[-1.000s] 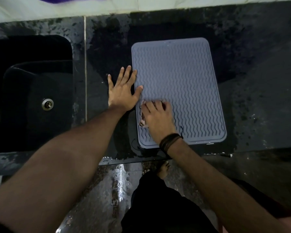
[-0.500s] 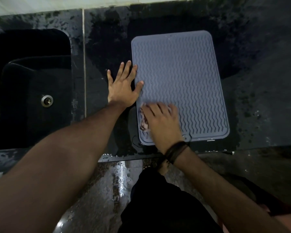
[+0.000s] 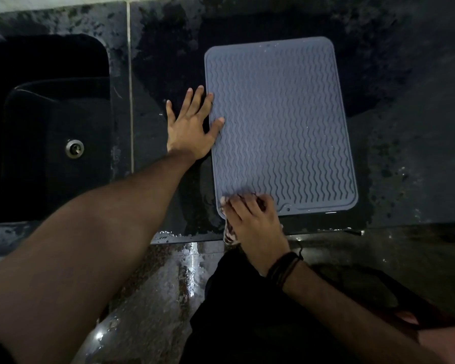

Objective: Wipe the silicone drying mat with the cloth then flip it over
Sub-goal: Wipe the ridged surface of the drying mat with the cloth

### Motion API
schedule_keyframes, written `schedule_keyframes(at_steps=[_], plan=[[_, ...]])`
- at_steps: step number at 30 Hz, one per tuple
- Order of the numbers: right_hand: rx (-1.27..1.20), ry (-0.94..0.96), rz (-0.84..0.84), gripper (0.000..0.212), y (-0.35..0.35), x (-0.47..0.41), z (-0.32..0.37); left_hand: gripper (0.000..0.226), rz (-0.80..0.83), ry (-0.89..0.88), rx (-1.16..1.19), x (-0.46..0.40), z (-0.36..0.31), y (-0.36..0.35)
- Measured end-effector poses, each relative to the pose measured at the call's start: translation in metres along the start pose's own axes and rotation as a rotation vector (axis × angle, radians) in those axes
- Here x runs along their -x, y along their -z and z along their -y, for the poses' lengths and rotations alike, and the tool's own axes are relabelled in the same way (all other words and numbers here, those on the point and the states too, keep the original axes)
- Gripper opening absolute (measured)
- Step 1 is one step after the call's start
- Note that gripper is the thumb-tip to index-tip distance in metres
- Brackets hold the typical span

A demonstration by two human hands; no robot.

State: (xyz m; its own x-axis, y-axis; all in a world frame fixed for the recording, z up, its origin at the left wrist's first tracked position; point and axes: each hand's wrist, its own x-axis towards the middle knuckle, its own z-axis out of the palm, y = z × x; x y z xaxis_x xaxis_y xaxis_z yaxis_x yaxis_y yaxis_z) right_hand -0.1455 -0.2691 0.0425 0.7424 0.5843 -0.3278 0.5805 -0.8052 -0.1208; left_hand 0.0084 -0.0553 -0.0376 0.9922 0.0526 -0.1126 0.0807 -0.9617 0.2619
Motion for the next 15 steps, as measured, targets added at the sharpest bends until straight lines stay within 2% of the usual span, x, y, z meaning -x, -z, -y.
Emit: schedule_keyframes(at_steps=[4,9,12,15], plan=[[-0.032,-0.024,0.038,0.054,0.019,0.004,-0.015,0.072,-0.016,0.002,-0.004,-0.001,-0.001,-0.001],[-0.039,-0.151,-0.149,0.056,0.044,-0.055,-0.031,0.073,-0.004,0.007,-0.008,-0.001,-0.001,0.000],[0.008,-0.153,-0.079,0.062,0.045,-0.094,-0.035,0.072,0.000,0.005,-0.013,-0.001,-0.002,0.002],[0.049,-0.117,-0.033,0.068,0.033,-0.097,-0.034,0.071,-0.003,0.007,-0.017,0.000,-0.003,0.003]])
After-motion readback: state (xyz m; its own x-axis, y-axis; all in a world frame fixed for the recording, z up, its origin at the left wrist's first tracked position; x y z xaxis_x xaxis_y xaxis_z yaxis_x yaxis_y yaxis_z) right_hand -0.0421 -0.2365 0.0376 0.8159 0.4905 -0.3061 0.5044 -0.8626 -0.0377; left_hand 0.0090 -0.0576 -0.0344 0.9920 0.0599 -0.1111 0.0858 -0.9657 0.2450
